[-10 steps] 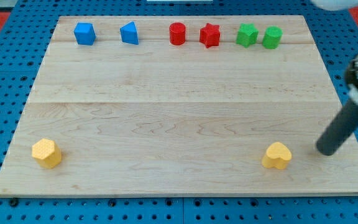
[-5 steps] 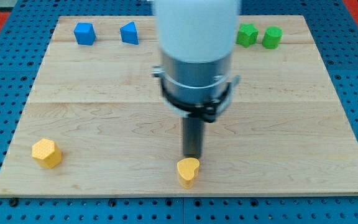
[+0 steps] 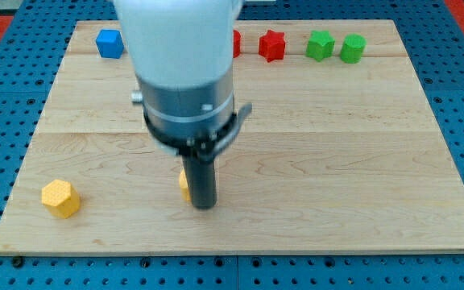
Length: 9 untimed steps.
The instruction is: Push the yellow heart to the left side of the blue triangle
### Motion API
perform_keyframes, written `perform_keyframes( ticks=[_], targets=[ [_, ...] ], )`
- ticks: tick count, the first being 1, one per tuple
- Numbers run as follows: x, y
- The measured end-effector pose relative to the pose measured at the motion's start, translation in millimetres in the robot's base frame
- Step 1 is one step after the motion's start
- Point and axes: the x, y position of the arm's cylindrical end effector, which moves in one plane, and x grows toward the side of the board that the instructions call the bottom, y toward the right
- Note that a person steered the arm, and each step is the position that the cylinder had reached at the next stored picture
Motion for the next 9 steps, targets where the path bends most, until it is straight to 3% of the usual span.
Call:
perform_keyframes(
  ticks=[2,4,5,6,7,8,9],
  targets=[
    [-68,-40],
    [-96,-127],
    [-152,-126],
    [-114,-130],
    [-110,-205],
    [-136,-180],
    [-135,-170]
  ],
)
